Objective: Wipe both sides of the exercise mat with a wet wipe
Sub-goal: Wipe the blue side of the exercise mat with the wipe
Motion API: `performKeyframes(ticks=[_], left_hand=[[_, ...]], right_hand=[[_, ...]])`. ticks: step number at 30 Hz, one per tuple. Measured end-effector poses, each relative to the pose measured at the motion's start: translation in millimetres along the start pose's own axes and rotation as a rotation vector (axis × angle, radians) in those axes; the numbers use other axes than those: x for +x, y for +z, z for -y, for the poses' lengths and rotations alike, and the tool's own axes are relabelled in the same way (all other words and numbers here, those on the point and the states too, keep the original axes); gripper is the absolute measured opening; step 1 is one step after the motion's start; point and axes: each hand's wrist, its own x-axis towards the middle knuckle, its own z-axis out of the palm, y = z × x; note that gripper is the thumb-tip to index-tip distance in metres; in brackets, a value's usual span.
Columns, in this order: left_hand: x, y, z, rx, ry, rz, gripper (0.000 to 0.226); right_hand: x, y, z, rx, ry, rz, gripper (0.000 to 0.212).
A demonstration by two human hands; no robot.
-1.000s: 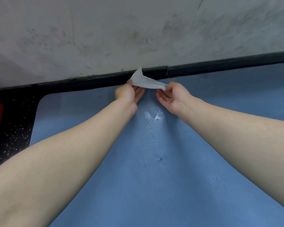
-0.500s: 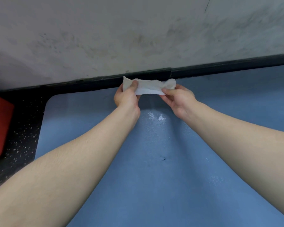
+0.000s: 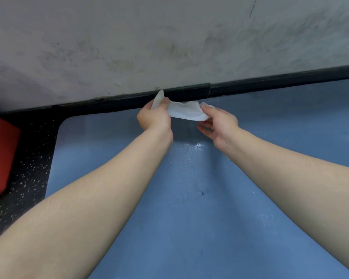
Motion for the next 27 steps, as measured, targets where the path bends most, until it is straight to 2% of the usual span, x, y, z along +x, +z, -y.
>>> performKeyframes(ticks=[2, 5, 8, 11, 13, 15, 17, 19, 21, 22, 23, 25, 26, 27], left_hand=[[-7.8, 3.9, 0.6, 0.149, 0.236, 0.066, 0.021], [-25.5, 10.2, 11.1, 0.355, 0.534, 0.257, 0.028], [-36.9, 12.0, 25.3, 0.455, 0.642, 0.427, 0.035], [-35.2, 8.7, 31.8, 0.664, 0.806, 0.521, 0.044], [-36.0, 5.6, 32.3, 0.813, 0.899, 0.602, 0.061], [-40.2, 0.8, 30.8, 0.974, 0.921, 0.71, 0.079], [-40.1, -7.3, 28.6, 0.997, 0.852, 0.8, 0.085], [-37.0, -14.1, 22.0, 0.798, 0.705, 0.811, 0.079], [-30.7, -12.7, 15.8, 0.636, 0.605, 0.711, 0.065], [-27.5, -10.1, 13.9, 0.647, 0.553, 0.656, 0.063], [-24.4, -7.6, 11.7, 0.685, 0.442, 0.641, 0.07], [-15.7, -4.0, 8.6, 0.63, 0.037, 0.72, 0.089], [-9.7, -4.1, 7.7, 0.532, -0.158, 0.791, 0.082], [-3.7, -5.6, 7.1, 0.434, -0.264, 0.845, 0.068]], right_hand=[[-4.0, 2.8, -5.6, -0.004, -0.083, -0.072, 0.013], [-15.8, 10.7, -8.1, 0.116, -0.107, -0.029, 0.007], [-21.6, 10.8, -7.8, 0.037, -0.147, 0.066, 0.02], [-24.5, 1.2, -3.6, 0.005, -0.169, 0.103, 0.026], [-25.1, -5.5, 0.2, 0.108, -0.123, 0.125, 0.025], [-23.4, -10.6, 2.2, 0.077, -0.103, 0.147, 0.031], [-19.0, -13.3, -0.6, -0.026, -0.131, 0.18, 0.032], [-14.2, -14.6, -2.4, -0.039, -0.151, 0.153, 0.018], [-10.7, -17.2, -2.7, -0.036, -0.137, 0.126, 0.021], [-11.1, -17.7, -1.9, -0.04, -0.127, 0.154, 0.024], [-11.9, -17.5, -0.8, -0.051, -0.12, 0.202, 0.023], [-12.5, -17.0, -0.3, -0.083, -0.123, 0.305, 0.023], [-11.9, -17.6, 0.3, -0.107, -0.135, 0.334, 0.022], [-10.5, -19.2, 1.3, -0.143, -0.156, 0.343, 0.021]])
